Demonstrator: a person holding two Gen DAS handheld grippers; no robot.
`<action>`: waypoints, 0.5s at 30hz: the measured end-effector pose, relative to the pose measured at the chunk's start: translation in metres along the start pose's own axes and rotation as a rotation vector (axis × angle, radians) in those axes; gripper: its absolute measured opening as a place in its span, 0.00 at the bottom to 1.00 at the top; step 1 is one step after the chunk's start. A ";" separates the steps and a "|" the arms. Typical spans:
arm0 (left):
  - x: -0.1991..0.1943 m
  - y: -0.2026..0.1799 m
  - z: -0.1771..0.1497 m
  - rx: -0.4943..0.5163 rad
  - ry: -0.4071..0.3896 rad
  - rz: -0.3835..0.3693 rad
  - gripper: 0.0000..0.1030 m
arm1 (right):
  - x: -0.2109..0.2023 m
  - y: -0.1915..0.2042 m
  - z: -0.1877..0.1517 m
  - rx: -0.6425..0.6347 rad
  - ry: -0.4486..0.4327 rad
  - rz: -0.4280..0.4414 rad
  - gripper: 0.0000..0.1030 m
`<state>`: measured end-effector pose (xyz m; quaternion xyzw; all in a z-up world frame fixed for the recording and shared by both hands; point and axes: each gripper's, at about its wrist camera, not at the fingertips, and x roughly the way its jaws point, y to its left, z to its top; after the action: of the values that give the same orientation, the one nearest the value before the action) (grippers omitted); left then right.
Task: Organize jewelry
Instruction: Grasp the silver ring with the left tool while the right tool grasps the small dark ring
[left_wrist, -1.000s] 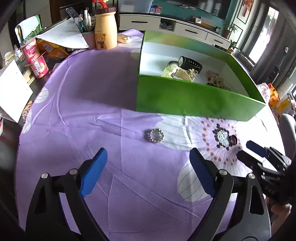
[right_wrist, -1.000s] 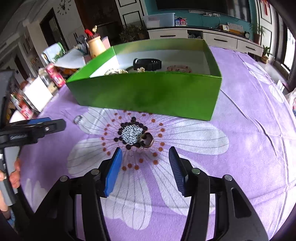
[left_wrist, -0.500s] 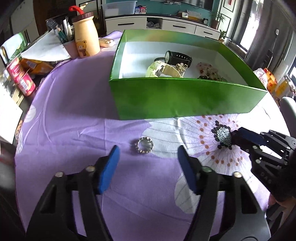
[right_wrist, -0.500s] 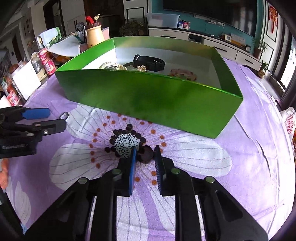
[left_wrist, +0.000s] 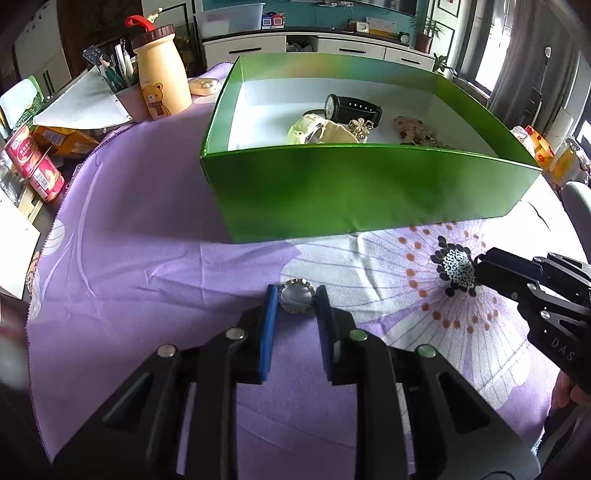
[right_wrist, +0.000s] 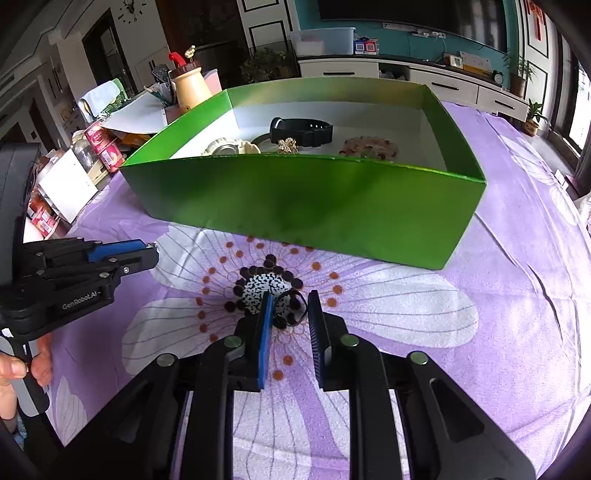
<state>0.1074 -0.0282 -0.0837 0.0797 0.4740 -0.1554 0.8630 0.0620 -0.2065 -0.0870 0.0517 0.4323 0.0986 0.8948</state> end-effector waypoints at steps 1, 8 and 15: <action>0.000 0.000 0.000 0.000 0.000 0.002 0.20 | -0.001 0.000 0.000 0.000 -0.001 0.001 0.18; -0.006 0.001 -0.003 -0.041 0.014 -0.029 0.20 | -0.011 0.002 -0.001 0.000 -0.018 0.005 0.18; -0.032 0.003 -0.009 -0.073 -0.015 -0.068 0.20 | -0.024 0.003 -0.005 0.017 -0.030 0.028 0.18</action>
<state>0.0853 -0.0170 -0.0620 0.0310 0.4754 -0.1680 0.8630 0.0430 -0.2091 -0.0710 0.0667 0.4190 0.1067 0.8992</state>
